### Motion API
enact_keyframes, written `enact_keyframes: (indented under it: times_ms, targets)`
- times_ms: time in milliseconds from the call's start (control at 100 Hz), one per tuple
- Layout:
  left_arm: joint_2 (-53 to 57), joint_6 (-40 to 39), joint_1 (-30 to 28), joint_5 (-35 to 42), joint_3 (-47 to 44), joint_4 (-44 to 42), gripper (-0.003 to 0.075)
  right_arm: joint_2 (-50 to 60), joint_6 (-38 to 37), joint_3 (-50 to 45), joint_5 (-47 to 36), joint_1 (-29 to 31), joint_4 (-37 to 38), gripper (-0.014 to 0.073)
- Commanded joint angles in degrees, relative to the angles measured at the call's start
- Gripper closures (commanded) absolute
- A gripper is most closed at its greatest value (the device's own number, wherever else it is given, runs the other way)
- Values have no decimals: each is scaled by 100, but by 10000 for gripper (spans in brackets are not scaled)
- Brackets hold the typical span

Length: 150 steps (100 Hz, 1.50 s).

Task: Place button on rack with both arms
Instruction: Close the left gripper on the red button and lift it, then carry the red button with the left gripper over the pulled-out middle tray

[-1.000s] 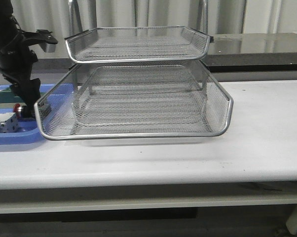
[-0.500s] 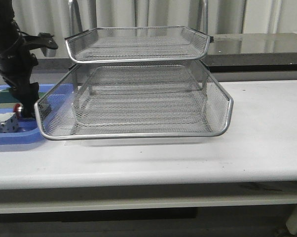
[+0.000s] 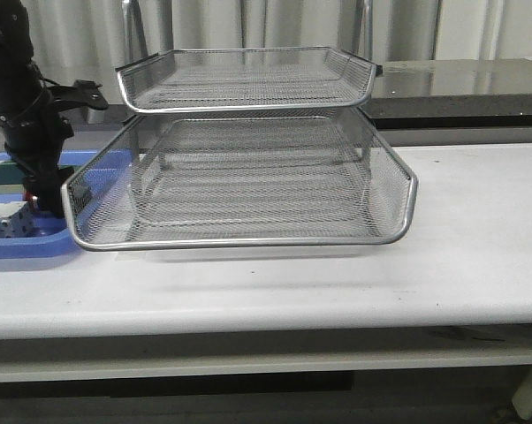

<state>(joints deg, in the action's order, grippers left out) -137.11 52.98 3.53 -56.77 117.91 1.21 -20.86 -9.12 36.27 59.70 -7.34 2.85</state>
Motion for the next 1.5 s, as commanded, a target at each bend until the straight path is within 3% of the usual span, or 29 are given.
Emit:
enact_keyframes:
  times_ms: [0,290,670,860,1170,1490]
  targets:
    - [304,8,-20,162,166,32,136,-35,10,192,-317,-3,80,660]
    - [180,8,-20,162,166,139,174,-35,10,192,-317,-3,80,660]
    - [170,8,-20,23,166,152,537,-35,10,192,-317,-3,80,660]
    - [170,-7,-20,-390,426,152,644,-35,10,192,-317,-3,80,660]
    - [170,-343,-20,-1583,1903,317,681,-35,10,192,-317,-3,80,660]
    - [708,-865,-10,-1583,2344,307,681,-35,10,192,-317,-3,80,660]
